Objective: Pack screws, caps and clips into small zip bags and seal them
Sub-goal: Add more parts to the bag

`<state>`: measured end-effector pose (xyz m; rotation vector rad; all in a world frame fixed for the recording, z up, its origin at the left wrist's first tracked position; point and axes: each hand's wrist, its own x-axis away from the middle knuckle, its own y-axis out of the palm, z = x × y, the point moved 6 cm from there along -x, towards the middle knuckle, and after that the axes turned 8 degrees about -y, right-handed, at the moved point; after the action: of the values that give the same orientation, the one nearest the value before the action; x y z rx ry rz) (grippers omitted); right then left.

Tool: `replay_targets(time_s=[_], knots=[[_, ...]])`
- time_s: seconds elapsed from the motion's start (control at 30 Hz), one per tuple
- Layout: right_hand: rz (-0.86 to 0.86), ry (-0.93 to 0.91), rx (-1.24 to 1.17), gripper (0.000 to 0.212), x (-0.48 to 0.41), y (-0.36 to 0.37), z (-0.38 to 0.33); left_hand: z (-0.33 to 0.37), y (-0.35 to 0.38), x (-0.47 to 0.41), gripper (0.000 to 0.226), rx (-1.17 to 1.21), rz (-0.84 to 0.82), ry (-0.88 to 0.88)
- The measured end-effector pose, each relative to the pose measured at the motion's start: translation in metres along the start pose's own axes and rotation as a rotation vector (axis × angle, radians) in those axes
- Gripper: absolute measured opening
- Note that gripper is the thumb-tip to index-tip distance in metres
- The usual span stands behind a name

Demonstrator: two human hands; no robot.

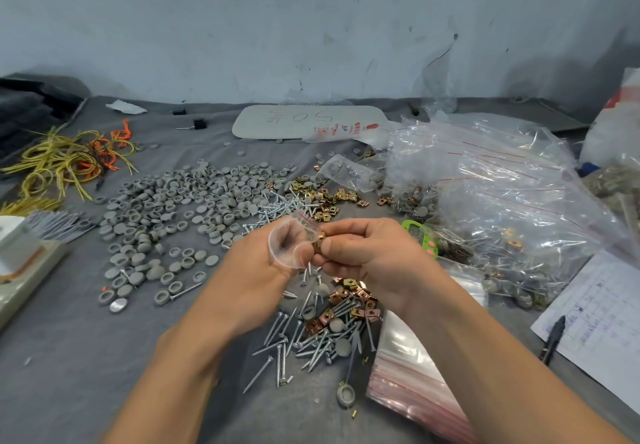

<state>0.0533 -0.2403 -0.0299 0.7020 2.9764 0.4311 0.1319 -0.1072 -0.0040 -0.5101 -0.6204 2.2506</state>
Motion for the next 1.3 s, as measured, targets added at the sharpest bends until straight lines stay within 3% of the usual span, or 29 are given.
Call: replay_targets(time_s=[0.17,0.33,0.43,0.57,0.67,0.73,0.83,1.07,1.2,1.3], knots=[[0.028,-0.019,0.009,0.017,0.000,0.002,-0.004,-0.005,-0.003,0.000,0.004,0.067,0.095,-0.082],[0.052,-0.009,0.062,0.022,-0.001,0.005,-0.004,-0.011,-0.005,-0.001,0.011,0.016,0.178,-0.157],[0.130,0.080,-0.077,0.020,-0.003,0.002,-0.001,-0.015,-0.012,-0.001,0.014,0.024,0.299,-0.198],[0.063,0.237,-0.307,0.030,0.000,0.009,0.008,-0.019,-0.012,-0.003,0.016,0.016,0.306,-0.245],[-0.018,0.217,-0.183,0.022,-0.002,0.017,0.010,-0.018,-0.013,-0.002,0.010,0.010,0.288,-0.258],[-0.026,0.122,-0.004,0.009,-0.004,0.018,0.008,-0.014,-0.012,0.000,0.011,-0.011,0.256,-0.246],[0.022,-0.060,0.282,0.012,-0.007,0.014,0.002,-0.008,-0.010,0.003,0.007,0.043,0.212,-0.208],[-0.009,-0.047,0.200,0.016,-0.005,0.014,-0.003,-0.016,-0.011,0.003,0.014,0.289,0.183,-0.268],[0.042,-0.027,0.318,0.006,-0.004,0.011,0.001,-0.013,-0.008,0.003,0.019,0.271,0.128,-0.220],[0.141,-0.055,0.395,0.010,-0.003,0.006,-0.003,-0.011,-0.007,0.004,0.018,0.233,0.122,-0.215]])
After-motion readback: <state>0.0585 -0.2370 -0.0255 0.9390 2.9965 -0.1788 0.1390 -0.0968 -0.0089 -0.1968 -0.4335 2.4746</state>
